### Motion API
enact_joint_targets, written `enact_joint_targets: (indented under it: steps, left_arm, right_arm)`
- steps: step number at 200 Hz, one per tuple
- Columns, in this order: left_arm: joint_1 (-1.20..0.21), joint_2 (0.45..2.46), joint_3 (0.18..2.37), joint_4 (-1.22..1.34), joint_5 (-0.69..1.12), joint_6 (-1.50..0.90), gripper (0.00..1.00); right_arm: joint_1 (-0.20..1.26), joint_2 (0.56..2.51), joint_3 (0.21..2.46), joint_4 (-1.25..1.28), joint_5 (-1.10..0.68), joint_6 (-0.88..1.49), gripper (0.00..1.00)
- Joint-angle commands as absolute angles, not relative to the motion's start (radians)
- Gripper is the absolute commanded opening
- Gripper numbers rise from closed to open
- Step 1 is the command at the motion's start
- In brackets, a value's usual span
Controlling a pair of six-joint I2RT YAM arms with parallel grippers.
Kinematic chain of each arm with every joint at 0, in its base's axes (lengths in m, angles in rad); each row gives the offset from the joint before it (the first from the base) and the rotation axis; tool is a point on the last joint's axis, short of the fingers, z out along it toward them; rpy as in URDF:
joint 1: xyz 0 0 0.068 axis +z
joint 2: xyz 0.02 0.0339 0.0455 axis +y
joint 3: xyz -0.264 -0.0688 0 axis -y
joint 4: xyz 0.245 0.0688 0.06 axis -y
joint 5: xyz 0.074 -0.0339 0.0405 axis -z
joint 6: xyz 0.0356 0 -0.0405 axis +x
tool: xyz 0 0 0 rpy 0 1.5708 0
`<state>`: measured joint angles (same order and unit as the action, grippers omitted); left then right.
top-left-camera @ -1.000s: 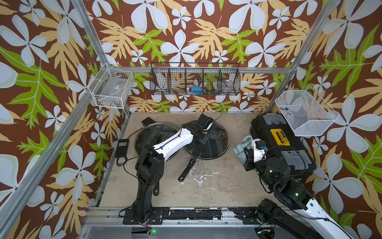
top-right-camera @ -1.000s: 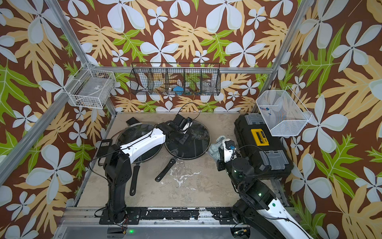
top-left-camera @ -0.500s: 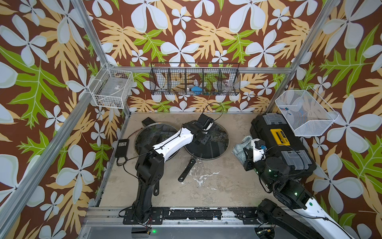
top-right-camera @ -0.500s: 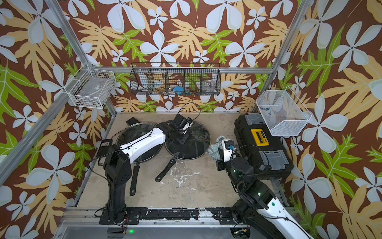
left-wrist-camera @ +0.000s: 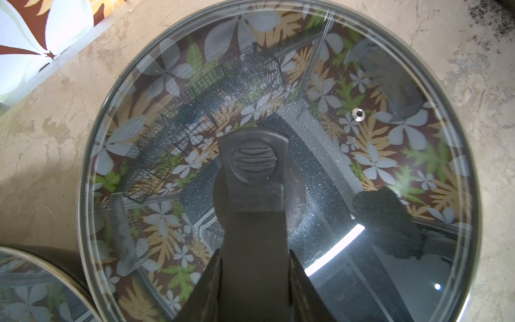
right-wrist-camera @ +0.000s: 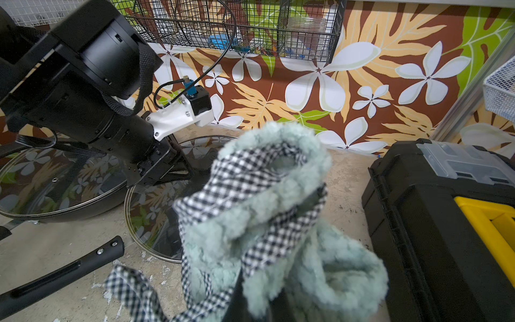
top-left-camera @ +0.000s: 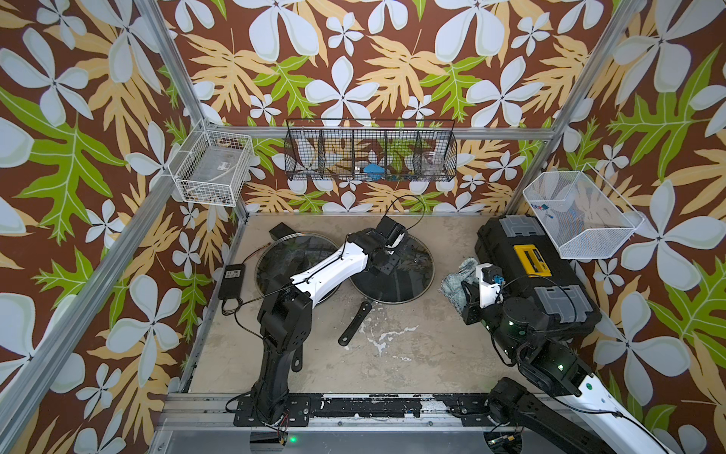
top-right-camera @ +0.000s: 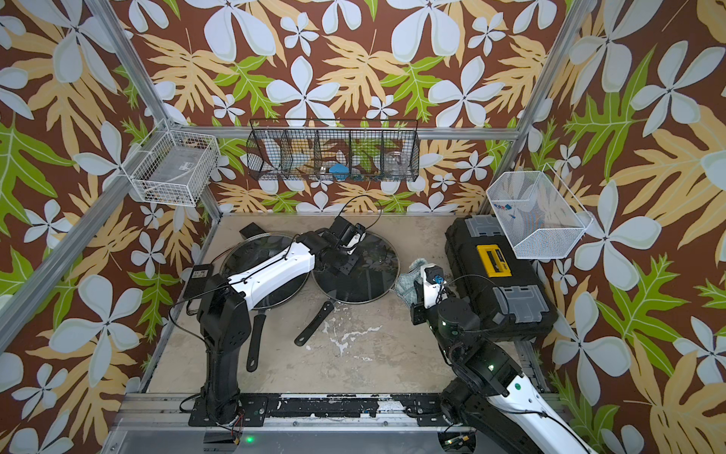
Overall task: Wipe the pot lid with a cloth
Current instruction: Place the pot lid on the cooking pot, then place the cleaning item at the center of the board.
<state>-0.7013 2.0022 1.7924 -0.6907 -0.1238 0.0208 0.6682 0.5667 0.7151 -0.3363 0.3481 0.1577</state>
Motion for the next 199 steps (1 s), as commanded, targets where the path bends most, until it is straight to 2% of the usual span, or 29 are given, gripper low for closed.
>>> enact_joint_targets:
  steps: [1, 50, 66, 91, 120, 158, 199]
  left_arm:
    - [-0.698, 2.0, 1.799, -0.655, -0.151, 0.0, 0.19]
    - [-0.698, 1.98, 1.796, -0.642, -0.116, -0.004, 0.43]
    - [-0.697, 1.968, 1.792, -0.629, -0.106, -0.006, 0.47]
    - [-0.698, 1.937, 1.776, -0.601, -0.102, -0.014, 0.73]
    - [-0.698, 1.868, 1.717, -0.539, -0.094, -0.016, 0.93]
    - [-0.697, 1.65, 1.515, -0.377, -0.115, -0.05, 1.0]
    - [-0.696, 1.354, 1.235, -0.179, -0.208, -0.073, 1.0]
  right_arm:
    - [0.668, 0.566, 0.717, -0.314, 0.359, 0.168, 0.0]
    - [0.669, 0.571, 0.71, -0.308, 0.363, 0.172, 0.0]
    - [0.669, 0.577, 0.7, -0.305, 0.364, 0.178, 0.0]
    - [0.669, 0.592, 0.683, -0.294, 0.368, 0.188, 0.0]
    - [0.662, 0.613, 0.654, -0.267, 0.368, 0.207, 0.0]
    - [0.6, 0.703, 0.587, -0.218, 0.322, 0.277, 0.0]
    - [0.537, 0.838, 0.52, -0.124, 0.252, 0.38, 0.0]
